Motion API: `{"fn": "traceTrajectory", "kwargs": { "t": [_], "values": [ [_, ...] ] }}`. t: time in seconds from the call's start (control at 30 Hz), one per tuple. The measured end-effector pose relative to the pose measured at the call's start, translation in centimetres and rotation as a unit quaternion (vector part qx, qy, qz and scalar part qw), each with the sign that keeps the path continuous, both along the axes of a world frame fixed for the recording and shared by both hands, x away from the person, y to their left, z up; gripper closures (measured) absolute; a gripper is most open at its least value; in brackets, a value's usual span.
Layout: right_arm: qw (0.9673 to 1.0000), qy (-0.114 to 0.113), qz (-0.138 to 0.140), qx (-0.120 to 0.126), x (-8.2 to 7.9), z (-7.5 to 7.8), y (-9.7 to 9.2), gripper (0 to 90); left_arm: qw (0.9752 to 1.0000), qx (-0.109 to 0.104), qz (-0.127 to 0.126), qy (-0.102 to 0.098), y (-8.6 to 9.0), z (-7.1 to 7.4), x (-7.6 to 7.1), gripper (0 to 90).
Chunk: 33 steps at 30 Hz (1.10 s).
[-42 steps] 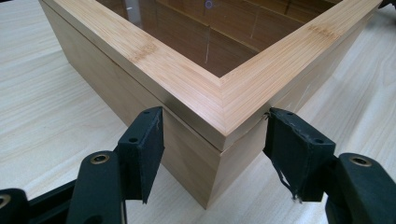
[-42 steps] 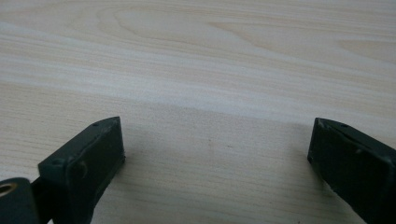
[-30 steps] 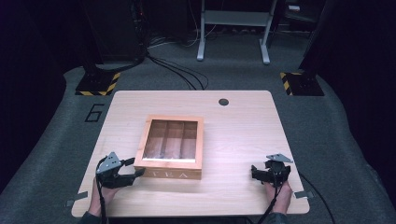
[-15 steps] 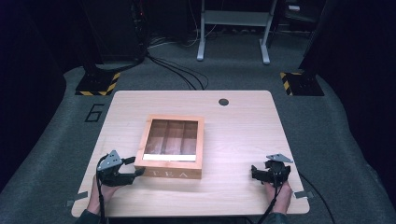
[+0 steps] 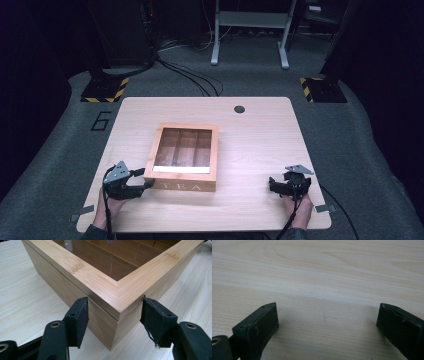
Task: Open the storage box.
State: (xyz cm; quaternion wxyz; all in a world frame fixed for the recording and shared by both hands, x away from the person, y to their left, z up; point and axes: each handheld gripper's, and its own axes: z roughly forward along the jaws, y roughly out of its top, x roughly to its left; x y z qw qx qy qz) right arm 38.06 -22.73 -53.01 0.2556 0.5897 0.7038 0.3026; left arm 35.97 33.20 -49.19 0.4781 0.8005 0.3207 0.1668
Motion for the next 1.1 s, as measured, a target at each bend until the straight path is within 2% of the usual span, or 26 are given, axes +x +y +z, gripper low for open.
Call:
{"fn": "traceTrajectory", "kwargs": {
  "t": [0.27,0.47,0.6,0.7,0.87,1.1],
  "values": [
    [1.0000,0.000,0.000,0.000,0.0,0.0,0.0,3.2,1.0000,0.000,-0.001,-0.010,-0.1,0.3,0.1,39.8],
    [1.0000,-0.001,0.002,-0.001,0.0,0.0,0.0,3.2,0.9997,-0.012,0.002,-0.019,-0.2,0.7,0.1,39.8],
    [1.0000,-0.001,0.001,0.000,0.0,0.0,0.0,3.2,0.9996,-0.007,0.006,-0.027,-0.1,1.0,0.3,39.3],
    [1.0000,-0.001,0.001,-0.001,0.0,0.0,0.0,3.2,0.9989,0.011,0.019,-0.041,-0.4,1.4,0.4,38.3],
    [1.0000,-0.001,0.001,-0.001,0.0,0.0,0.0,3.2,0.9985,0.008,0.021,-0.050,-0.6,1.9,0.7,35.7],
    [1.0000,-0.001,0.001,-0.001,0.0,0.0,0.0,3.3,0.9972,0.016,0.031,-0.067,-1.0,2.4,1.5,30.5]
  ]
}}
